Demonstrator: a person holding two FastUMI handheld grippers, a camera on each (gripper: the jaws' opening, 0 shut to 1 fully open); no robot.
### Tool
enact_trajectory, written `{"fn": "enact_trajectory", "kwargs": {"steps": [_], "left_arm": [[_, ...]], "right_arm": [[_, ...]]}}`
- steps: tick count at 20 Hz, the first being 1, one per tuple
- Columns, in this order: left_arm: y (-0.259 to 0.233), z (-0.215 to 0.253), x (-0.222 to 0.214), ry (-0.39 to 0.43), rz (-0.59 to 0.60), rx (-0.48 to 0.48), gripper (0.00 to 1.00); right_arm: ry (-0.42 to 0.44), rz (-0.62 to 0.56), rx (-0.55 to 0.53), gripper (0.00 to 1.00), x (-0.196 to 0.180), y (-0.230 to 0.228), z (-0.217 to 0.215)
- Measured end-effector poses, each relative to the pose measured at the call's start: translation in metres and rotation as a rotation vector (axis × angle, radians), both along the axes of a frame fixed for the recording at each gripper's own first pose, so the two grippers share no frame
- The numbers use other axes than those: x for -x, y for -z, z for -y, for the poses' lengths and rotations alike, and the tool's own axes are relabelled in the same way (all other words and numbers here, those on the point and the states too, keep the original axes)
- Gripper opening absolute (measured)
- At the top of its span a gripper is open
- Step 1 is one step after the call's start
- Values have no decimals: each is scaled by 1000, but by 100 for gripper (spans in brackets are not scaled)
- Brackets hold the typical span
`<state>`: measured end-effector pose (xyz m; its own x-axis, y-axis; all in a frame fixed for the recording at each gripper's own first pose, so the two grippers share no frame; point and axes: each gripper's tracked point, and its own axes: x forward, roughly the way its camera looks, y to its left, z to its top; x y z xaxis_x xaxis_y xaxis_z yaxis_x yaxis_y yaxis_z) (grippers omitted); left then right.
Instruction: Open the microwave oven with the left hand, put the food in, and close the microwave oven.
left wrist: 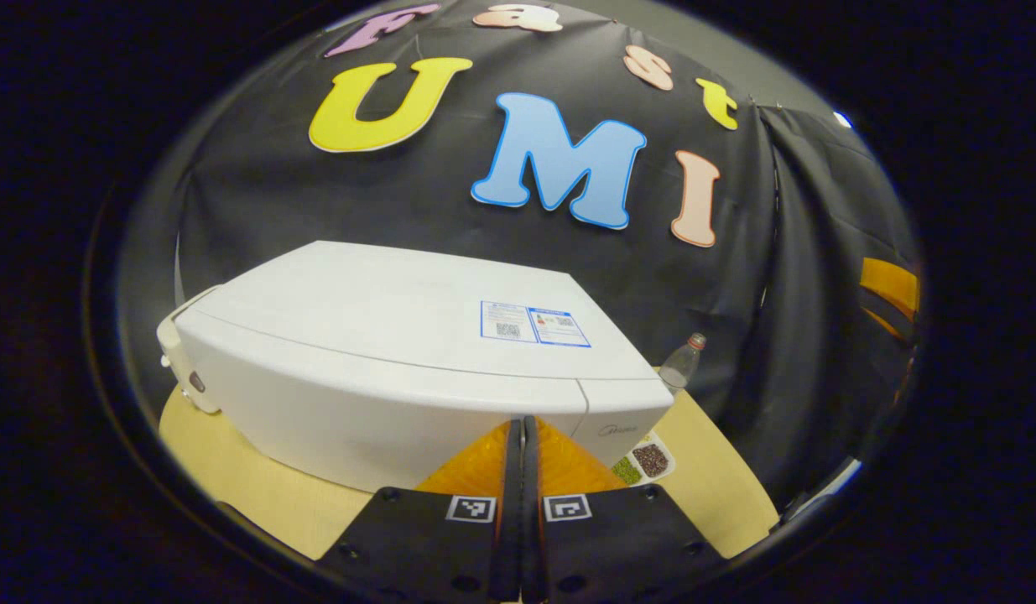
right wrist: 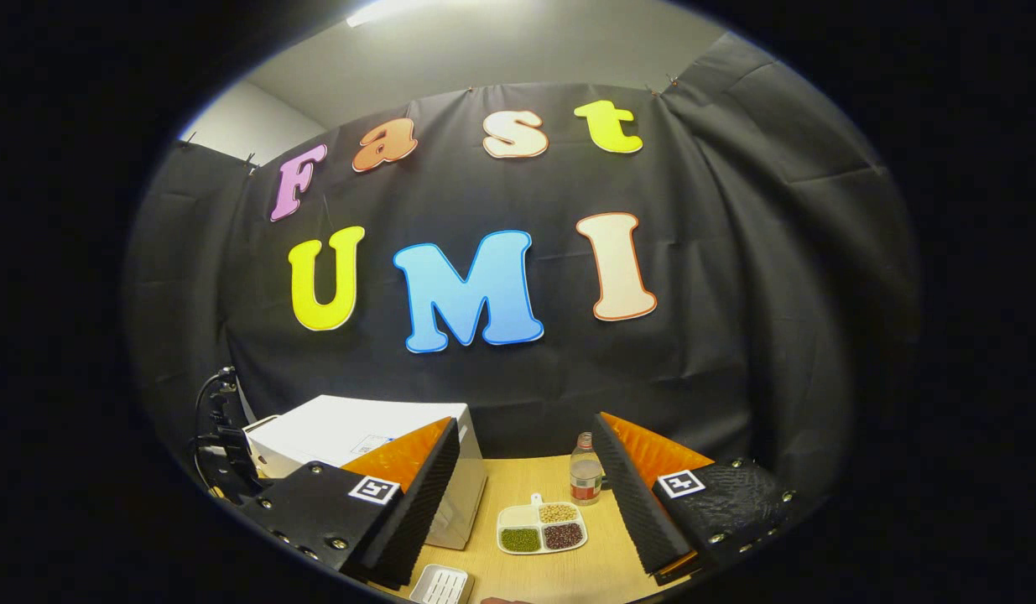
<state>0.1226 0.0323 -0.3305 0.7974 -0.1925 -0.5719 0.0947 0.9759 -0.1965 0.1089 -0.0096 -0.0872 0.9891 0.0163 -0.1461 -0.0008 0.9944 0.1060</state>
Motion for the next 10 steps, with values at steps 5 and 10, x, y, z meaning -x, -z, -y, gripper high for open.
{"fn": "enact_trajectory", "kwargs": {"steps": [5,10], "left_arm": [[-108,-32,1,-1,208,-84,7],[-241,-74,14,-47,427,-76,75]], "right_arm": [[-27,60,10,95,10,-37,-34],[-61,110,5,96,24,-79,-84]]}}
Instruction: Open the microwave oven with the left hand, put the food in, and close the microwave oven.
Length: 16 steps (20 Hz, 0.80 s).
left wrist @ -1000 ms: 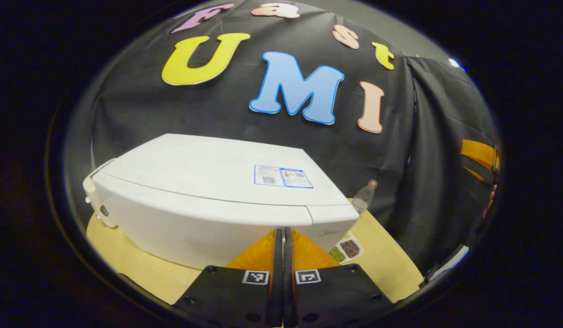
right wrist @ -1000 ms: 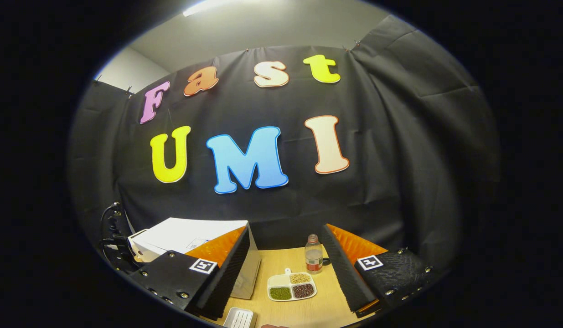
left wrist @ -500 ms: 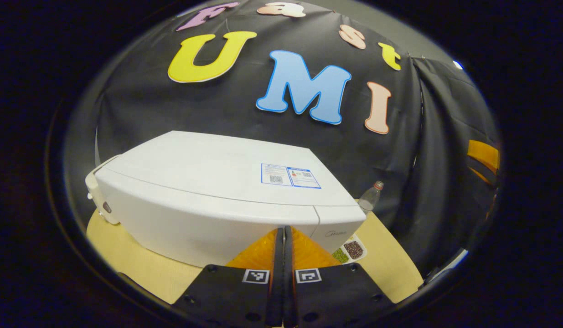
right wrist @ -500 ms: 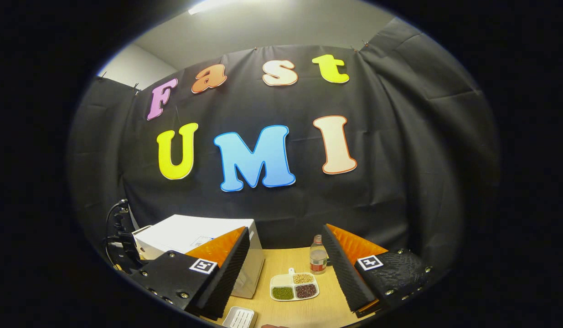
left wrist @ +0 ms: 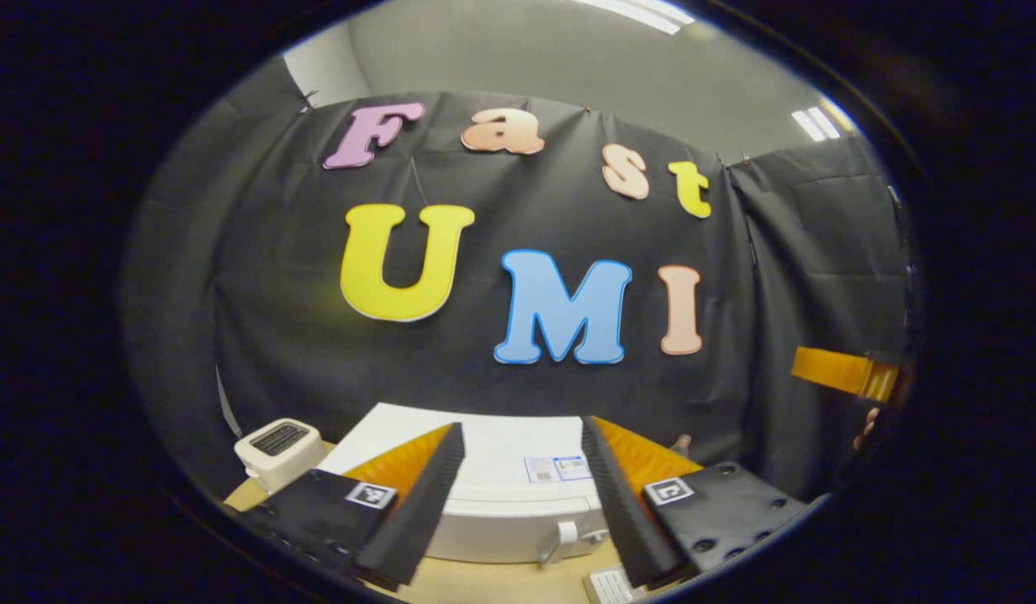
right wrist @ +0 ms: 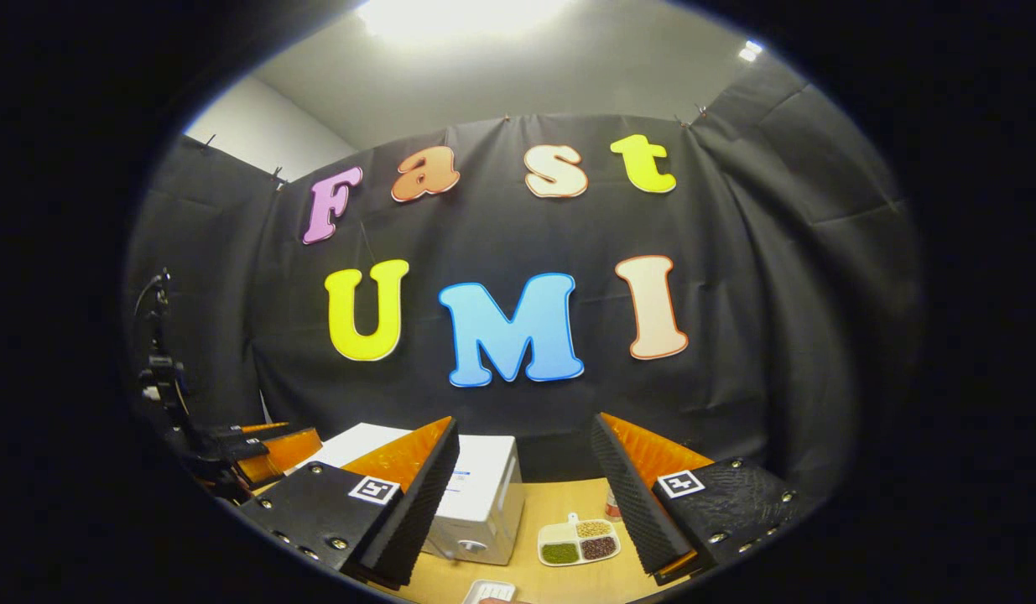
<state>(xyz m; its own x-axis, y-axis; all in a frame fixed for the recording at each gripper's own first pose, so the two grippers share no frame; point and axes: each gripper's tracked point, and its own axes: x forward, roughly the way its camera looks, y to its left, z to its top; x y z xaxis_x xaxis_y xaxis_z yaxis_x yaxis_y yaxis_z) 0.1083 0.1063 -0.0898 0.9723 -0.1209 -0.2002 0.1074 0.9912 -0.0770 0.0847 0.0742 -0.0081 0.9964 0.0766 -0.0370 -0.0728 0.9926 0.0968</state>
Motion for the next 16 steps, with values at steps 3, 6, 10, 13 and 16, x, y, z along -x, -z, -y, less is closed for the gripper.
{"fn": "enact_trajectory", "kwargs": {"steps": [3,6,10,13,16], "left_arm": [[-62,-25,25,-33,92,3,96],[-89,-41,46,-40,130,12,97],[-105,-63,71,-44,148,38,96],[-109,-74,83,-37,137,50,96],[-117,-85,97,-27,145,49,95]], "right_arm": [[-13,13,6,96,14,-17,-23],[-19,23,3,96,26,-28,-45],[-16,35,12,96,41,-37,-66],[-11,41,24,96,52,-41,-78],[0,49,36,96,62,-44,-89]]}}
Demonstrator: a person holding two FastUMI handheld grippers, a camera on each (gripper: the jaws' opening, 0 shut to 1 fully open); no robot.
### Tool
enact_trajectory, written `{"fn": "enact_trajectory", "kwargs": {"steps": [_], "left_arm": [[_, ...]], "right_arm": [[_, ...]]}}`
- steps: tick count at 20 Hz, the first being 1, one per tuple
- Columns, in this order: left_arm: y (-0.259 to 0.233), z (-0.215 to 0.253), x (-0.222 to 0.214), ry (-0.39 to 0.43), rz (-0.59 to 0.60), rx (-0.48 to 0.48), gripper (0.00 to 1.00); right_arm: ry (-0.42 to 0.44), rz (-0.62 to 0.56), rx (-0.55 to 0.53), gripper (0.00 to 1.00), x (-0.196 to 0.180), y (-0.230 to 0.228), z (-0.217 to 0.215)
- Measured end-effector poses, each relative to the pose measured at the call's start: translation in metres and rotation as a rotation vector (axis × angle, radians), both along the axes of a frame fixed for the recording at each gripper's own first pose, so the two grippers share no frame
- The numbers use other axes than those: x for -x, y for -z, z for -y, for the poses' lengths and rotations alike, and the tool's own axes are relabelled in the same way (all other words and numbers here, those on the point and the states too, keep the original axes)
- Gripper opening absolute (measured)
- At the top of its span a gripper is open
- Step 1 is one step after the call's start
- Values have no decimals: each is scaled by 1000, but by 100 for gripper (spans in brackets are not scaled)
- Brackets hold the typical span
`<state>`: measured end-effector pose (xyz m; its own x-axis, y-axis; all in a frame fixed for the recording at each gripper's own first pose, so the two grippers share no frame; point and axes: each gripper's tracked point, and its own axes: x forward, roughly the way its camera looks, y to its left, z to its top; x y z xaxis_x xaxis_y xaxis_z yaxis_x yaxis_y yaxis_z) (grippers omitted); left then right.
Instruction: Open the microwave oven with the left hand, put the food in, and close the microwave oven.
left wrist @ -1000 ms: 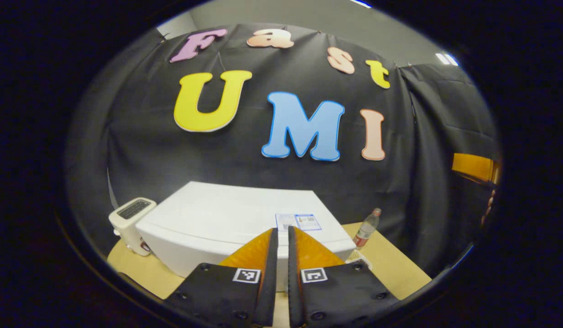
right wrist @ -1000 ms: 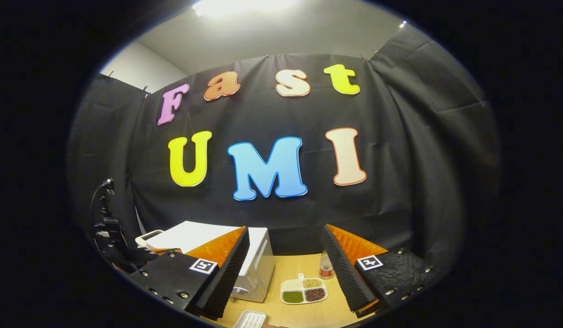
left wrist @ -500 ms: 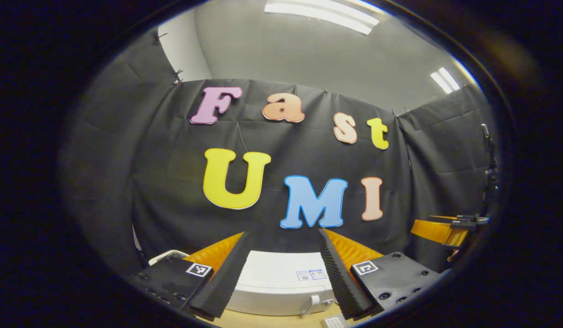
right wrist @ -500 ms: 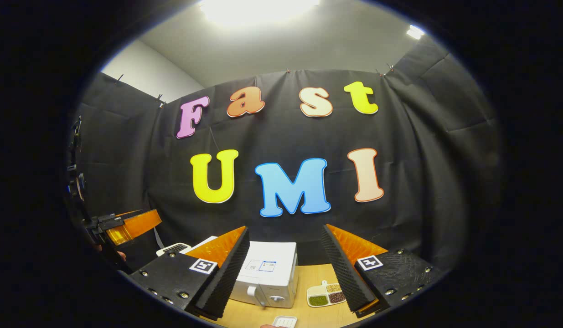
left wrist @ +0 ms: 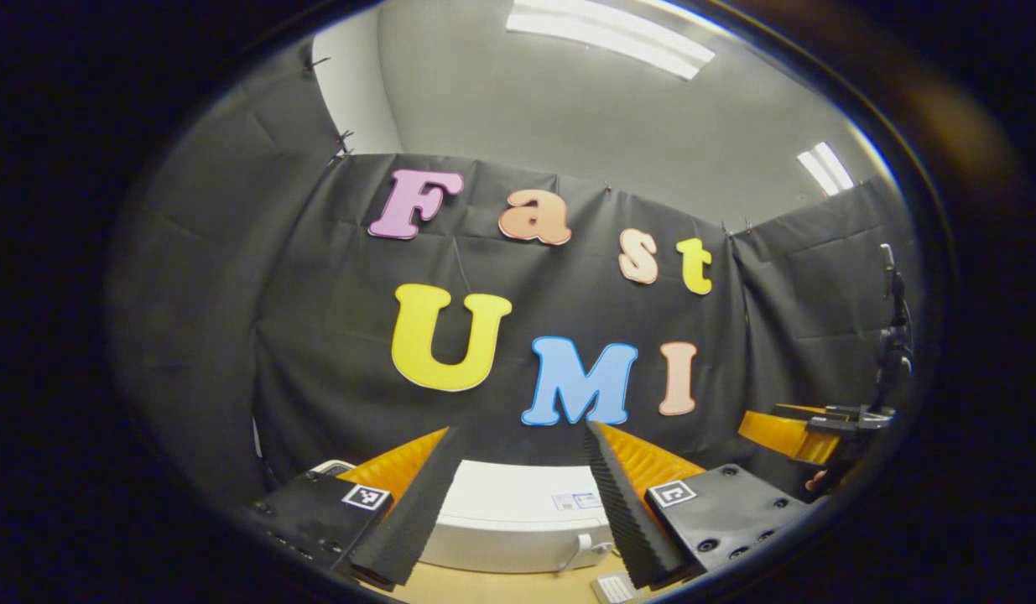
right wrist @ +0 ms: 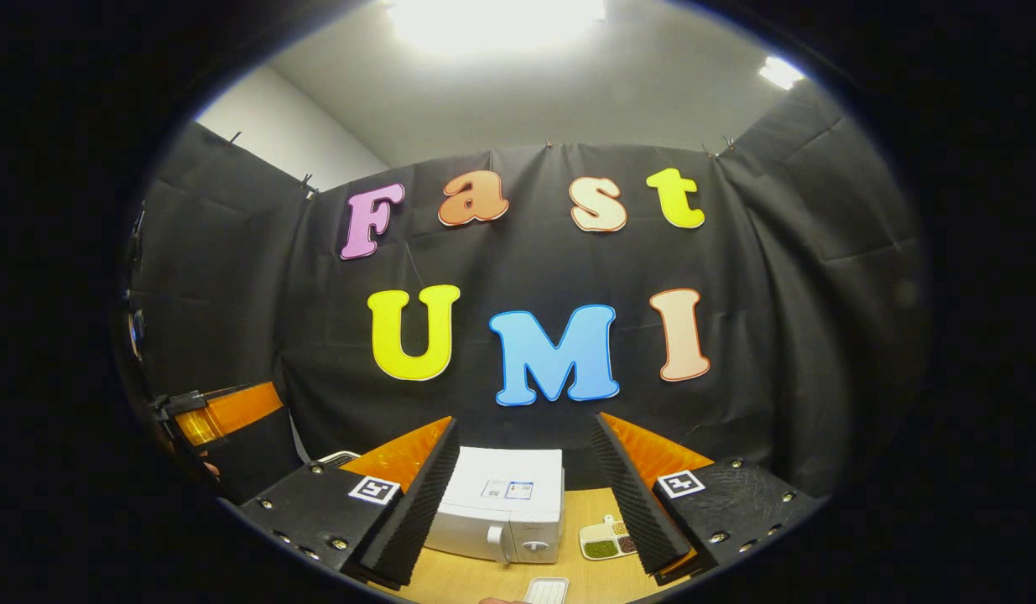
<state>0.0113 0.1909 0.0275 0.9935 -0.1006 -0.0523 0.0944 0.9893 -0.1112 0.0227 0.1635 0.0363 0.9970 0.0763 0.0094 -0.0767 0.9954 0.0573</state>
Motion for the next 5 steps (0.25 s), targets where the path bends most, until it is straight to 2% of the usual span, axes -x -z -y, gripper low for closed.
{"fn": "enact_trajectory", "kwargs": {"steps": [5], "left_arm": [[-5,-15,20,3,1,-2,97]], "right_arm": [[0,-1,1,96,16,0,-21]]}}
